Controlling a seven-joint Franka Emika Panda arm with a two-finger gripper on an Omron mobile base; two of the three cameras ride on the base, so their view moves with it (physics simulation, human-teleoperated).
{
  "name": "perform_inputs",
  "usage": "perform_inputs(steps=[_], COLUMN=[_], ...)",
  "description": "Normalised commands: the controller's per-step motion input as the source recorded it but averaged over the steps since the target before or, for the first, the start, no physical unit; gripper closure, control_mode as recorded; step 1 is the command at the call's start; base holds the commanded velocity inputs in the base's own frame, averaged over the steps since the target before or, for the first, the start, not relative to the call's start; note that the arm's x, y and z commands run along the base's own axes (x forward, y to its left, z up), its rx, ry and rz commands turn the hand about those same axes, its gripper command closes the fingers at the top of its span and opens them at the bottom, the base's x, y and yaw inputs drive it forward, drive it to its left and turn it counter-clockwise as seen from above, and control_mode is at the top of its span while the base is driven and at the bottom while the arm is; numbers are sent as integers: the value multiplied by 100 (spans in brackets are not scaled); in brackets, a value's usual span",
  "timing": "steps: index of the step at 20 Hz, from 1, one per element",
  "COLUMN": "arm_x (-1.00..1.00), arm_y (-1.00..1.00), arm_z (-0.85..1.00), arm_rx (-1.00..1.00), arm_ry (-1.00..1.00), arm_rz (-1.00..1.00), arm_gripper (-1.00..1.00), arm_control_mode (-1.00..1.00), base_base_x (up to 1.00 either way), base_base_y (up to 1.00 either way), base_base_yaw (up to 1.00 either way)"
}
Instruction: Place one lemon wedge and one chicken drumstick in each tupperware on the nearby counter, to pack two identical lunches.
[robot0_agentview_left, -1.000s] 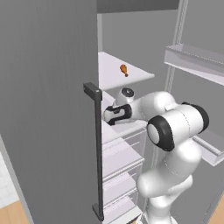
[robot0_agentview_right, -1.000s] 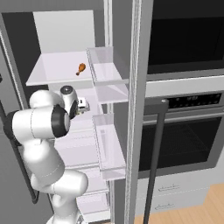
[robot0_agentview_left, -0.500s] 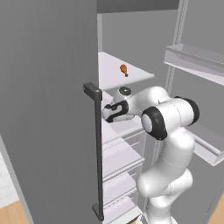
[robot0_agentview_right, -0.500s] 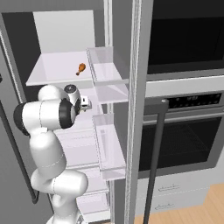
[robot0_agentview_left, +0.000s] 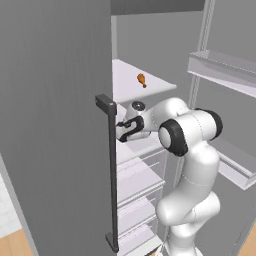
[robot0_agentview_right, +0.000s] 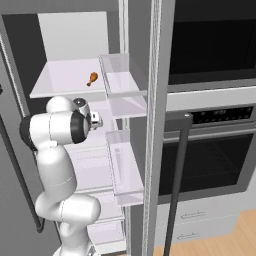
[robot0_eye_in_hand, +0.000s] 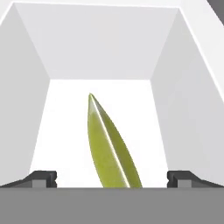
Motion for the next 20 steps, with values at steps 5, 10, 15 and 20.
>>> perform_inputs(steps=[5, 10, 15, 20], arm_x=[26, 29, 1, 2], arm_y=[0, 1, 0, 3], arm_z=[-10, 0, -5, -47], arm_rx=[0, 0, 0, 0], arm_ry=[0, 1, 6, 7], arm_rz=[0, 0, 0, 0], arm_gripper=[-100, -100, -100, 100], arm_control_mode=[-100, -100, -100, -100], base_base_x=[0, 0, 0, 0], base_base_y=[0, 0, 0, 0], base_base_yaw=[0, 0, 0, 0])
